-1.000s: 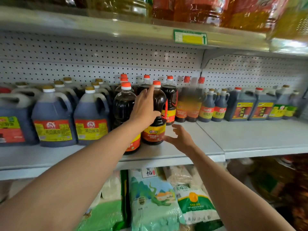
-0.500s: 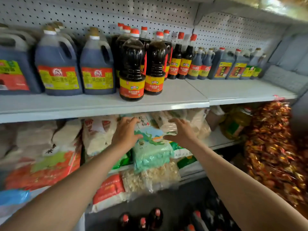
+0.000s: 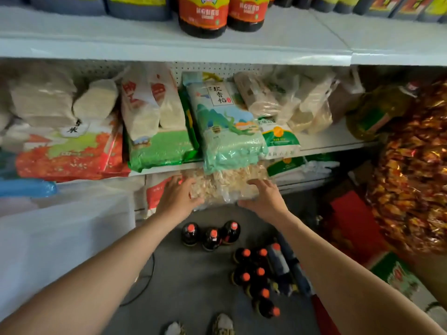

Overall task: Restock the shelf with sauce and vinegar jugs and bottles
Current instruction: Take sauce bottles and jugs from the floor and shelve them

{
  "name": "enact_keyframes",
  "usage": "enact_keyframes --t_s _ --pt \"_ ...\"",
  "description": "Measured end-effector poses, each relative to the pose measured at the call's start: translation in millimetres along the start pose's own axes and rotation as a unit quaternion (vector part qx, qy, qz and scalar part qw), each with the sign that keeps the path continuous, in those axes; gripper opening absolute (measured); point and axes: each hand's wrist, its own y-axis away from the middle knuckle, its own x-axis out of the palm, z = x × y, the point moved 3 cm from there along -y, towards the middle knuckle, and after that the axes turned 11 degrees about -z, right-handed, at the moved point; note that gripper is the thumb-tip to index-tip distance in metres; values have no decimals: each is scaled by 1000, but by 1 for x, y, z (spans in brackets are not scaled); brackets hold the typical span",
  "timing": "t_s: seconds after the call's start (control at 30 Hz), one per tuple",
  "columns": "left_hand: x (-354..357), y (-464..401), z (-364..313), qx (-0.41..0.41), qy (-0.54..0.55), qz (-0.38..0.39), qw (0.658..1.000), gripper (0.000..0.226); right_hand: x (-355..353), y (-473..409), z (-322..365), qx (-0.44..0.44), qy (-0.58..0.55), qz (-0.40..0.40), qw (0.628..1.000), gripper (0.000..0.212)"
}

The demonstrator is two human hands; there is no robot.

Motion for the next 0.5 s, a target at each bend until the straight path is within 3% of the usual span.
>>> enact_keyframes --t_s 0.33,0.5 --pt "179 29 104 -167 94 25 981 51 196 16 -119 110 -40 84 990 61" --pt "265 32 168 -213 108 33 970 53 295 18 -163 169 -93 117 974 55"
